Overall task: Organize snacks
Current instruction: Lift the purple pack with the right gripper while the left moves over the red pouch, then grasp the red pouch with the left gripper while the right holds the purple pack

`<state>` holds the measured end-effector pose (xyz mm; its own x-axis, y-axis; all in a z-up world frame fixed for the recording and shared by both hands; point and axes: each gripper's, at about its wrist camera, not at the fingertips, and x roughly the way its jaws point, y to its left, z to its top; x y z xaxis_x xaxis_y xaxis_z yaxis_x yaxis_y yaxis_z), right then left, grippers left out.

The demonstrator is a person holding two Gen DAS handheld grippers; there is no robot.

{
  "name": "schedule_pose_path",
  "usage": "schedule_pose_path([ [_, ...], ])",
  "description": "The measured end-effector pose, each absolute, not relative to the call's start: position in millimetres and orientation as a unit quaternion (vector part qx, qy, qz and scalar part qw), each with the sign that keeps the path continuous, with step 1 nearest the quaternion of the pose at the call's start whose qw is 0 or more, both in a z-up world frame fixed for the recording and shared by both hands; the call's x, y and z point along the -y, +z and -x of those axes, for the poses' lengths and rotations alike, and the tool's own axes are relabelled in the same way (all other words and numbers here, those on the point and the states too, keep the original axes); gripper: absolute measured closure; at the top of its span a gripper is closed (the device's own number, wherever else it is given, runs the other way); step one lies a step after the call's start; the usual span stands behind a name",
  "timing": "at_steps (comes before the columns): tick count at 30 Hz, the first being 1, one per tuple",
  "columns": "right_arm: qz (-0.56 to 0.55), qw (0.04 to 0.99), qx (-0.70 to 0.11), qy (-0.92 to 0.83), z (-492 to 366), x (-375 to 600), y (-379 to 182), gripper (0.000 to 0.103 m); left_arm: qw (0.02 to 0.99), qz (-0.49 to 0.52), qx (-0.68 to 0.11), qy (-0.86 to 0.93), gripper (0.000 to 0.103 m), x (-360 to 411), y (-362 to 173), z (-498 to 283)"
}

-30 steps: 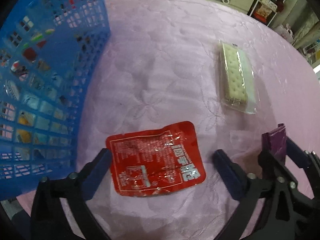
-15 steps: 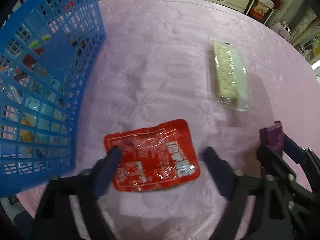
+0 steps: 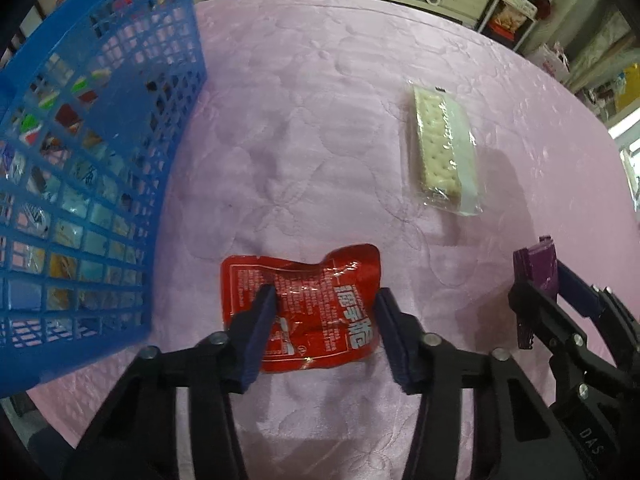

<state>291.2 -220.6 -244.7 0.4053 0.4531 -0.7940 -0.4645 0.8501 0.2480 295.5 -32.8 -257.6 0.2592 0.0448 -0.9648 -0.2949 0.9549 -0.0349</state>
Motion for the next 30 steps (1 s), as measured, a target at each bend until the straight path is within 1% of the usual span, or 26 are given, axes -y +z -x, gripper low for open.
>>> schedule_pose_path([
  [9,0.005,0.838,-0.469,0.278,-290,221,-243,0.046,0.792,0.089,-0.596,0.098,0.069,31,-254,-295],
  [13,0.007,0.836,-0.471,0.280,-290,219,-243,0.046,0.791,0.084,-0.598,0.095,0.067,40,-255,-301],
  [16,0.007,0.836,-0.472,0.279,-291,218,-242,0.046,0.792,0.075,-0.598,0.095,0.062,46,-257,-304],
  [21,0.008,0.836,-0.475,0.276,-292,219,-244,0.046,0.790,0.081,-0.601,0.085,0.059,48,-257,-306],
  [24,0.007,0.836,-0.475,0.275,-293,220,-244,0.046,0.791,0.091,-0.601,0.065,0.053,46,-258,-302],
  [25,0.007,0.836,-0.475,0.274,-293,220,-244,0.046,0.792,0.090,-0.601,0.059,0.050,45,-258,-301],
  [26,0.007,0.836,-0.475,0.275,-292,219,-244,0.046,0.791,0.092,-0.602,0.049,0.044,44,-258,-300],
  [27,0.007,0.836,-0.475,0.275,-293,219,-244,0.046,0.791,0.096,-0.603,0.042,0.042,40,-258,-300],
  [30,0.008,0.835,-0.475,0.276,-292,217,-244,0.046,0.794,0.108,-0.598,0.025,0.041,49,-256,-297],
])
